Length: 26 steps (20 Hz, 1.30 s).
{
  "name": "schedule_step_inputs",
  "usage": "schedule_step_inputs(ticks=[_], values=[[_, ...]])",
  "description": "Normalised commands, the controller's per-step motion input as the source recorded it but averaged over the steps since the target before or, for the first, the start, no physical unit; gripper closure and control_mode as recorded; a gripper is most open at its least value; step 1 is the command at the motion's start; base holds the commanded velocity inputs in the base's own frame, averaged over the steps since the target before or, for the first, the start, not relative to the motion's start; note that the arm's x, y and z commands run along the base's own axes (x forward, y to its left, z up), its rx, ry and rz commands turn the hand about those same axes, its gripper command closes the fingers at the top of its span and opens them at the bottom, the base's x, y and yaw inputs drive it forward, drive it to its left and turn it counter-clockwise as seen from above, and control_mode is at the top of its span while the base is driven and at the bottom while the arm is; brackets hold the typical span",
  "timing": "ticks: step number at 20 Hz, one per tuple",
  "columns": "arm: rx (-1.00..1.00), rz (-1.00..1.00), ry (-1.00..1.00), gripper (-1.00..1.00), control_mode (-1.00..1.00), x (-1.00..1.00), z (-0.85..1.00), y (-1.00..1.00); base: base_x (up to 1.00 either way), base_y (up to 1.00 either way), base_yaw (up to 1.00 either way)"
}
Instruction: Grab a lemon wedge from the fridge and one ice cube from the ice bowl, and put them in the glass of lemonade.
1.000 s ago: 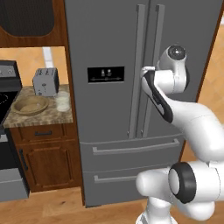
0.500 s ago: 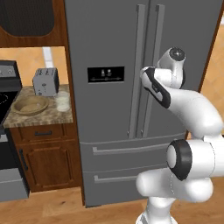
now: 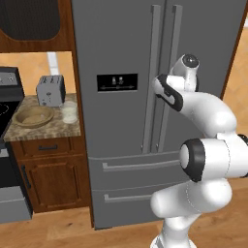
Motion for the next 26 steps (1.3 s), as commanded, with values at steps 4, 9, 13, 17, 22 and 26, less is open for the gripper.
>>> schedule_step_inputs(ticks=[4, 9, 13, 17, 22, 26], values=[[0.0, 0.0, 0.0, -1.0, -1.0, 0.22, -0.12, -0.13, 0.0, 0.0, 0.0], [0.03, 0.0, 0.0, -1.0, -1.0, 0.02, -0.04, -0.3, 0.0, 0.0, 0.0], [0.03, 0.0, -0.01, -1.0, -1.0, 0.07, 0.0, -0.26, 0.0, 0.0, 0.0], [0.01, 0.0, -0.01, -1.0, -1.0, 0.32, -0.15, -0.02, 0.0, 0.0, 0.0], [0.01, 0.0, -0.03, -1.0, -1.0, 0.19, -0.19, 0.0, 0.0, 0.0, 0.0], [0.0, 0.0, 0.0, -1.0, -1.0, 0.13, -0.07, 0.05, 0.0, 0.0, 0.0]])
